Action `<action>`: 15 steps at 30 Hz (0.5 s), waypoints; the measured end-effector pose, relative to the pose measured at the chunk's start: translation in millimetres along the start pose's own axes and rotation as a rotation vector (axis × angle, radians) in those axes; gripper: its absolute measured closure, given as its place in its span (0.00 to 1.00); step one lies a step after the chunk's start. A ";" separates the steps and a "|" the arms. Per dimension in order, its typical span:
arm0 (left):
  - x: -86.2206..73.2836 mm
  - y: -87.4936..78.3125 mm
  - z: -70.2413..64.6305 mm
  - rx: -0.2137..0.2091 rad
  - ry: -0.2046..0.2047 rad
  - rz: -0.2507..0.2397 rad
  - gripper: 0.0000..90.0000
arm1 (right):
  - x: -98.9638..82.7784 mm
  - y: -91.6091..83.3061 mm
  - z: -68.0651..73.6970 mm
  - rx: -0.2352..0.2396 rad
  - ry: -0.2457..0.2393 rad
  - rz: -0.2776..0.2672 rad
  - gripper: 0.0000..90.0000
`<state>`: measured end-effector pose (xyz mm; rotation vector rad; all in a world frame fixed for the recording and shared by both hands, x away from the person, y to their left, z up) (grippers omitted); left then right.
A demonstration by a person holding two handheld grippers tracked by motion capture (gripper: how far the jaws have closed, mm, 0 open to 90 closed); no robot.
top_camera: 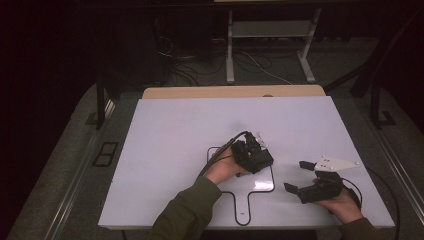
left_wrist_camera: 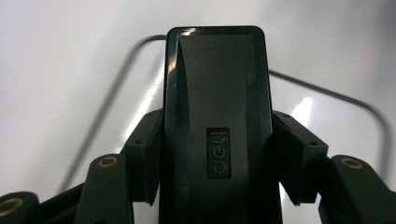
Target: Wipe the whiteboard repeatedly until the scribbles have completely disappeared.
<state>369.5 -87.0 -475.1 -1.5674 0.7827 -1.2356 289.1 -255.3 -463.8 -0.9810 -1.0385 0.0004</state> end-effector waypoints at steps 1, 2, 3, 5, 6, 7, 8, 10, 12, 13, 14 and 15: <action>-0.2 -0.3 -4.0 -0.027 0.012 -0.002 0.44 | 0.0 -0.1 0.1 0.000 0.001 0.001 0.00; -0.5 -0.2 -8.0 -0.049 0.016 -0.006 0.44 | -0.1 -0.3 0.3 0.001 -0.001 0.001 0.00; -0.6 0.0 -9.9 -0.047 0.016 -0.009 0.44 | -0.1 -0.5 0.5 0.001 -0.001 0.001 0.00; -0.8 0.0 -7.1 -0.044 0.010 -0.011 0.44 | 0.0 -0.6 0.6 0.001 -0.001 0.000 0.00; -0.3 0.5 -4.8 -0.028 -0.001 -0.019 0.44 | 0.0 -0.5 0.6 0.000 -0.001 0.001 0.00; -0.4 0.8 -1.3 0.011 -0.005 -0.013 0.44 | 0.0 -0.5 0.7 0.001 -0.002 0.001 0.00; -0.4 1.1 2.7 0.051 -0.002 -0.007 0.44 | 0.0 -0.5 0.8 0.000 -0.004 0.000 0.00; -1.1 0.1 10.1 0.077 0.009 0.012 0.44 | 0.1 -0.7 0.5 -0.001 -0.002 -0.001 0.00; -0.3 0.3 14.2 0.123 0.006 0.019 0.44 | 0.1 -0.5 0.1 0.000 -0.001 0.000 0.00; 0.3 0.2 15.8 0.135 0.005 0.023 0.44 | 0.0 -0.5 0.2 0.001 -0.001 0.000 0.00; 0.9 0.4 16.9 0.144 0.001 0.022 0.44 | 0.0 -0.5 0.4 0.001 -0.001 0.001 0.00; 1.3 0.7 16.9 0.140 -0.007 0.019 0.44 | 0.0 -0.5 0.6 0.001 -0.002 0.001 0.00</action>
Point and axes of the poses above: each handheld gripper's, and its own axes: y roughly forward along the jaws, x roughly out of its top, z roughly to its left, the point moved 6 cm from there along y, roughly forward along the jaws, and after that the axes turned 12 degrees about z, right-handed, at the moved point
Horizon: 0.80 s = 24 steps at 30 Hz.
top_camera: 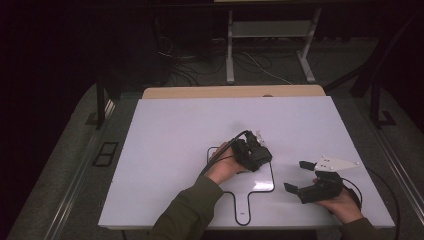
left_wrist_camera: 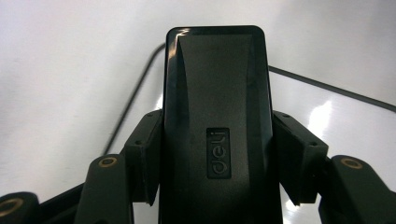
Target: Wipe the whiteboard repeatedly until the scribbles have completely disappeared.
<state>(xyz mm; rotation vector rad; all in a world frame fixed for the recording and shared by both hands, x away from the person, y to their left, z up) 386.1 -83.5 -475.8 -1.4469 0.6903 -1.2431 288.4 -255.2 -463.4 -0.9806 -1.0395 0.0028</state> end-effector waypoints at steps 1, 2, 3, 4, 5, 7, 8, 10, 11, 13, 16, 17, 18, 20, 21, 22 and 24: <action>-0.3 -0.2 -0.3 -0.011 0.001 0.002 0.44 | 0.0 0.0 0.1 0.000 -0.001 0.000 0.00; -0.7 -0.4 -2.5 -0.033 0.009 0.003 0.44 | 0.1 0.0 0.1 0.000 -0.001 -0.001 0.00; -0.9 -0.8 -6.8 -0.055 0.014 0.001 0.44 | 0.1 -0.1 0.1 0.000 -0.002 -0.001 0.00; -0.8 -1.7 -11.1 -0.064 0.031 0.006 0.44 | 0.1 -0.2 0.0 0.000 -0.001 -0.001 0.00; -0.1 -1.6 -15.8 -0.065 0.036 0.000 0.44 | 0.1 -0.1 -0.1 0.000 0.000 -0.001 0.00; 2.3 -1.3 -24.0 -0.092 0.032 -0.014 0.44 | 0.4 0.4 -0.3 0.000 -0.002 -0.002 0.00; 3.9 -0.7 -27.6 -0.097 0.026 -0.028 0.44 | 0.3 0.4 0.0 0.001 -0.003 0.000 0.00; 4.0 -0.9 -27.1 -0.086 0.055 -0.014 0.44 | 0.3 -0.2 0.5 -0.001 -0.004 -0.003 0.00; 4.5 -0.1 -25.5 -0.084 0.048 -0.020 0.44 | 0.4 -0.4 0.4 -0.002 -0.003 -0.004 0.00; 5.2 0.8 -20.0 -0.075 0.041 -0.018 0.44 | 0.4 -0.3 -0.2 -0.002 -0.001 -0.002 0.00; 7.0 2.4 -10.3 -0.055 0.036 -0.016 0.44 | 0.3 -0.4 0.0 -0.001 -0.002 -0.003 0.00; 7.6 3.2 -9.0 -0.061 0.022 -0.024 0.44 | 0.3 -0.5 -0.1 -0.002 -0.002 -0.003 0.00; 7.9 3.6 -8.9 -0.065 0.011 -0.027 0.44 | 0.3 -0.6 -0.3 -0.002 0.000 -0.004 0.00; 7.4 2.8 -10.6 -0.049 0.024 -0.020 0.44 | 0.3 -1.1 -0.7 -0.001 0.001 -0.006 0.00; 6.0 1.5 -12.5 -0.051 0.035 -0.008 0.44 | 0.2 -1.2 -0.8 -0.001 0.001 -0.006 0.00; 4.4 0.6 -15.2 -0.054 0.038 -0.007 0.44 | 0.1 -1.3 -0.6 0.000 0.001 -0.004 0.00; 0.3 -0.9 -20.5 -0.065 0.038 -0.016 0.44 | 0.2 -1.4 -0.5 -0.001 -0.001 -0.006 0.00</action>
Point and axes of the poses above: each handheld gripper's, and its own axes: y roughly forward along the jaws, x roughly out of its top, z roughly to its left, the point moved 6 cm from there along y, roughly forward along the jaws, and after that the axes turned 12 degrees about z, right-handed, at the moved point
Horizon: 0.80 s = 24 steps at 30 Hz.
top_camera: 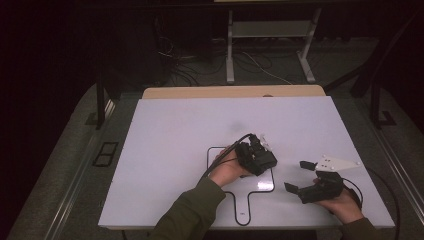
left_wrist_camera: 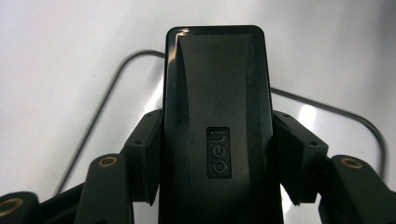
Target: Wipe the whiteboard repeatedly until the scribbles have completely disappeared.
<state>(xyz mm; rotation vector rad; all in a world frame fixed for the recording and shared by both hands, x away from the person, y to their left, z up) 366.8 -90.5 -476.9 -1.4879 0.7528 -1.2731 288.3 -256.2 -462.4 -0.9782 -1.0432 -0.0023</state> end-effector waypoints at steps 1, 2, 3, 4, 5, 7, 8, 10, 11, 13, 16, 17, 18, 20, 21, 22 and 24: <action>-2.4 -1.2 -1.8 -0.003 0.006 0.004 0.44 | 0.0 0.0 0.0 0.000 0.000 0.000 0.00; -4.4 -2.3 -3.4 -0.006 0.008 0.006 0.44 | 0.0 0.0 0.0 0.000 0.000 0.000 0.00; -5.9 -2.8 -4.4 -0.010 0.003 0.000 0.44 | 0.0 0.0 0.1 -0.001 0.001 0.000 0.00; -7.5 -3.5 -3.5 -0.010 0.003 0.000 0.44 | 0.1 0.0 0.1 -0.001 0.000 0.000 0.00; -7.7 -3.1 -3.3 -0.015 -0.018 -0.020 0.44 | 0.0 0.0 0.1 -0.002 0.000 0.000 0.00; -9.5 -4.3 0.1 -0.028 -0.011 -0.021 0.44 | -0.1 0.0 0.1 -0.002 -0.001 0.002 0.00; -10.3 -4.8 1.3 -0.033 -0.009 -0.024 0.44 | -0.1 0.0 0.1 -0.002 -0.001 0.002 0.00; -11.1 -6.3 1.7 -0.055 -0.012 -0.036 0.44 | -0.2 -0.2 0.1 -0.001 -0.001 0.001 0.00; -11.1 -7.9 1.5 -0.064 -0.023 -0.047 0.44 | -0.4 -0.4 0.0 -0.002 -0.002 0.002 0.00; -12.2 -14.0 5.1 -0.071 -0.019 -0.054 0.44 | -0.7 -0.9 -0.4 -0.003 -0.002 0.003 0.00; -12.3 -22.9 8.8 -0.089 -0.046 -0.092 0.44 | -0.8 -0.9 -0.4 -0.003 -0.003 0.003 0.00; -13.8 -26.5 11.0 -0.089 -0.035 -0.084 0.44 | -0.9 -0.7 0.0 -0.002 -0.003 0.005 0.00; -14.5 -29.2 10.9 -0.100 -0.057 -0.093 0.44 | -0.9 -0.6 0.5 -0.001 -0.005 0.005 0.00; -14.9 -34.4 15.5 -0.095 -0.059 -0.114 0.44 | -0.8 0.0 0.6 -0.004 -0.010 0.004 0.00; -15.2 -36.2 17.2 -0.095 -0.069 -0.123 0.44 | -0.8 0.1 0.7 -0.004 -0.010 0.005 0.00; -16.4 -38.2 19.1 -0.094 -0.069 -0.121 0.44 | -0.8 0.1 0.7 -0.004 -0.009 0.005 0.00; -18.3 -40.9 22.9 -0.093 -0.080 -0.122 0.44 | -1.0 0.0 0.7 -0.001 -0.007 0.005 0.00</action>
Point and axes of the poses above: each handheld gripper's, and its own axes: y roughly forward along the jaws, x roughly out of its top, z roughly to its left, the point moved 6 cm from there along y, roughly forward along the jaws, and after that the axes turned 12 degrees about z, right-handed, at the moved point
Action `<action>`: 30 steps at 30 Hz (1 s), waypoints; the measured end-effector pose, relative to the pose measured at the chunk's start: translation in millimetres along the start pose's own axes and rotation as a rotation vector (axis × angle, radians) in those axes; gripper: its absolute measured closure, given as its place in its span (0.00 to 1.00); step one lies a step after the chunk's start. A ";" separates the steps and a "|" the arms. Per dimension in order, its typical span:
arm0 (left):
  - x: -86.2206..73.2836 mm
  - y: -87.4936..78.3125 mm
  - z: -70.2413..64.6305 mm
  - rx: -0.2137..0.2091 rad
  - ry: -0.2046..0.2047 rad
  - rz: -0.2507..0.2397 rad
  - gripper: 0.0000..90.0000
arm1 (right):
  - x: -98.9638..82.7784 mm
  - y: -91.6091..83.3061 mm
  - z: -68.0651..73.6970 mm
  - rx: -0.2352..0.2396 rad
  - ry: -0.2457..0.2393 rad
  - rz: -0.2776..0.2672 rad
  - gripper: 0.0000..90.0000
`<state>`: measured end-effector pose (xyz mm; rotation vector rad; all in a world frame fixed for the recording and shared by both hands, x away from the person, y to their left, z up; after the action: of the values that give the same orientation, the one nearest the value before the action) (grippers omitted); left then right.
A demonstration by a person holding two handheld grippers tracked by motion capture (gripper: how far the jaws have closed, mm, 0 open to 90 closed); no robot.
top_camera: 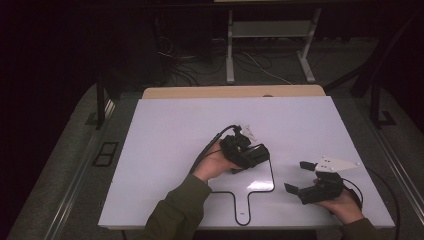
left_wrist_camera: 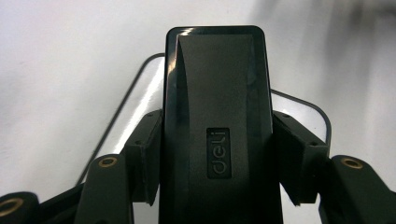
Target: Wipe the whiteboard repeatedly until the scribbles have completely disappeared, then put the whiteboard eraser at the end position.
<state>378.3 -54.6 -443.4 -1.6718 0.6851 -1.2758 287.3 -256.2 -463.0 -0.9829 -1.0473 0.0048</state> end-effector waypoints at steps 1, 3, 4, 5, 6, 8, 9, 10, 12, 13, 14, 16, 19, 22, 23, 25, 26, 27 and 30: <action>-0.2 -0.9 2.0 0.002 -0.009 -0.007 0.44 | -0.1 0.0 0.0 0.000 0.000 0.000 0.00; -1.4 -3.5 7.6 0.013 -0.008 0.001 0.44 | 0.0 -0.4 0.1 0.001 0.001 -0.001 0.00; -1.7 -4.5 10.7 0.018 -0.015 0.002 0.44 | 0.1 -0.6 0.2 0.001 0.003 -0.002 0.00; -2.2 -5.8 14.8 0.026 -0.018 0.001 0.44 | 0.2 -0.7 0.3 0.003 0.006 -0.001 0.00; -2.2 -7.1 19.6 0.033 -0.026 -0.008 0.44 | 0.5 -0.5 -0.1 0.002 0.008 -0.004 0.00; -2.9 -9.6 30.6 0.037 -0.046 -0.009 0.44 | 0.2 0.3 -0.4 0.000 0.006 0.000 0.00; -2.9 -10.7 36.7 0.044 -0.059 -0.007 0.44 | 0.3 0.3 -0.3 0.002 0.007 -0.001 0.00; -2.3 -11.8 42.7 0.052 -0.068 -0.008 0.44 | 0.6 0.2 -0.3 0.003 0.009 -0.002 0.00; -1.3 -14.2 55.4 0.071 -0.084 -0.010 0.44 | 0.7 1.0 -0.2 0.002 0.009 -0.002 0.00; -0.7 -14.5 61.5 0.078 -0.094 -0.017 0.44 | 0.6 1.5 0.4 0.006 0.007 0.000 0.00; -0.4 -15.2 67.9 0.084 -0.096 -0.014 0.44 | 0.5 2.2 0.7 0.006 0.004 0.001 0.00; 0.3 -14.2 80.8 0.096 -0.116 -0.011 0.44 | 0.4 2.7 1.7 0.008 0.002 0.004 0.00; 0.9 -8.7 99.3 0.112 -0.128 0.007 0.44 | 0.4 3.0 1.5 0.011 0.005 0.005 0.00; 3.9 -1.3 114.4 0.129 -0.136 0.010 0.44 | 0.2 3.0 1.2 0.011 0.005 0.006 0.00; 4.8 1.2 118.0 0.128 -0.146 0.013 0.44 | 0.0 3.2 1.4 0.012 0.006 0.008 0.00; 7.2 6.8 124.8 0.129 -0.152 0.007 0.44 | 0.1 3.7 1.5 0.013 0.005 0.008 0.00; 8.4 9.9 127.2 0.130 -0.168 0.002 0.44 | 0.1 3.9 1.6 0.013 0.004 0.008 0.00; 9.8 13.3 130.3 0.129 -0.175 -0.005 0.44 | 0.0 3.9 1.6 0.013 0.004 0.009 0.00; 13.5 22.4 138.2 0.143 -0.186 0.009 0.44 | 0.2 3.1 1.4 0.010 0.007 0.006 0.00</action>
<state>515.1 -31.7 -466.5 -1.6429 0.4785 -1.1191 287.7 -253.3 -464.8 -0.9764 -1.0375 0.0115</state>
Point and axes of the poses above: each handheld gripper's, and its own axes: y roughly forward along the jaws, x roughly out of its top, z roughly to its left, the point moved 6 cm from there along y, roughly forward along the jaws, and after that the axes turned 12 degrees about z, right-handed, at the moved point
